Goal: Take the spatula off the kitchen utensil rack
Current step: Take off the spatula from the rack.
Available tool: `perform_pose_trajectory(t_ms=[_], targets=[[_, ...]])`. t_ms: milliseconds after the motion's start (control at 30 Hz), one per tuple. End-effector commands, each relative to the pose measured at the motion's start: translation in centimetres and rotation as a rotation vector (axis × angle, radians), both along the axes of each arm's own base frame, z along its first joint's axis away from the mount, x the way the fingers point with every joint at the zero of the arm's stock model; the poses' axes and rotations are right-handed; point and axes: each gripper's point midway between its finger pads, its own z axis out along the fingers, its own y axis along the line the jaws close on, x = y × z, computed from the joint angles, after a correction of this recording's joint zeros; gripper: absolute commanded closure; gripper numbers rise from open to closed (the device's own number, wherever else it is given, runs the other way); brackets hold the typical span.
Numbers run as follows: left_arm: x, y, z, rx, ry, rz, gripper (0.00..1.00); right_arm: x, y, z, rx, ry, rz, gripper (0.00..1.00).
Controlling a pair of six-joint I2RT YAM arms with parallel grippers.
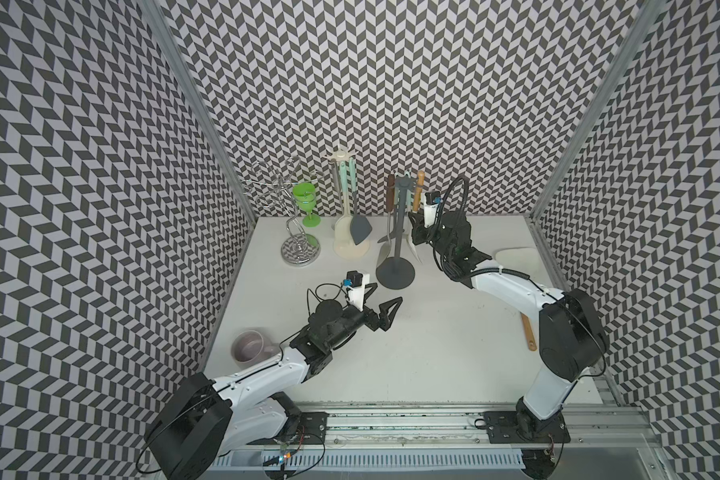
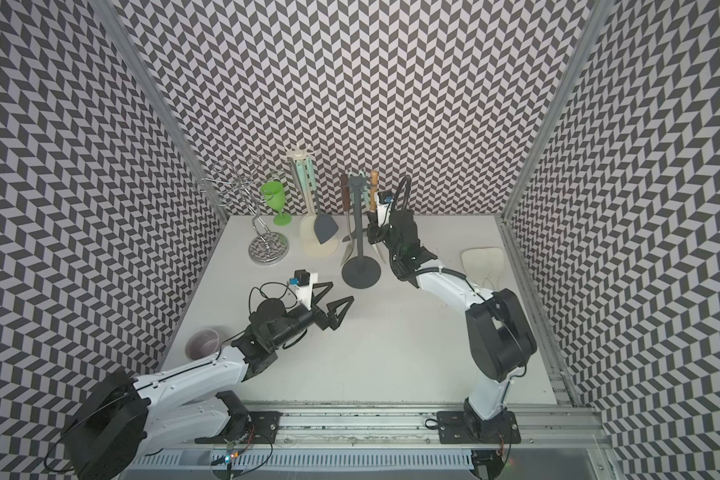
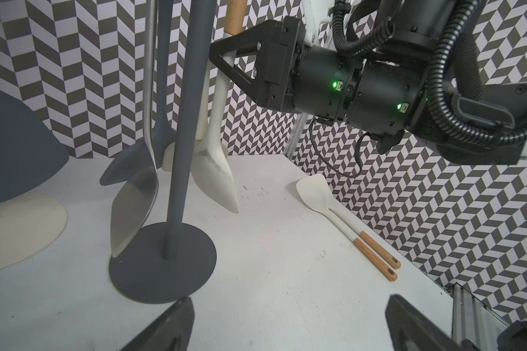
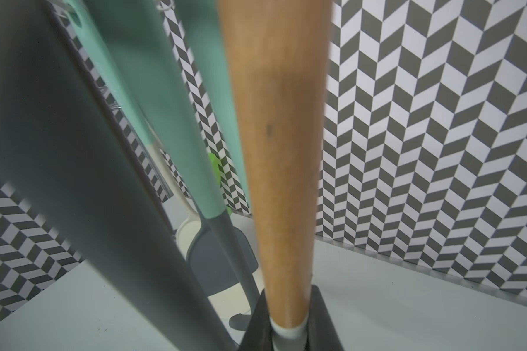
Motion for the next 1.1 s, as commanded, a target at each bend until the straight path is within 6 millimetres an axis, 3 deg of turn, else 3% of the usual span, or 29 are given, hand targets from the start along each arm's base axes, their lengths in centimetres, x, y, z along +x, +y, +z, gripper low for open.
perform_pose_trajectory(t_ms=[0,333,500,667,900,1067], targets=[[-0.4,0.1,-0.3,0.013,-0.006,0.0,0.0,-0.7,-1.3,3.3,0.061,-0.053,-0.069,1.0],[-0.4,0.6,0.1,0.007,-0.02,0.018,0.0,-0.1,-4.5,3.1,0.046,-0.001,-0.254,1.0],[-0.5,0.8,0.2,-0.001,-0.024,0.024,0.0,-1.4,-5.4,3.7,0.049,-0.01,-0.258,1.0],[-0.5,1.1,0.5,-0.002,-0.032,0.038,0.0,-3.9,-6.8,3.0,0.008,-0.03,-0.258,1.0],[-1.0,2.3,1.8,-0.033,-0.064,0.071,0.0,-8.0,-5.6,1.6,-0.104,-0.077,-0.074,1.0],[-1.5,3.0,2.8,-0.068,-0.077,0.083,0.0,-10.6,-2.8,0.8,-0.207,-0.122,0.047,1.0]])
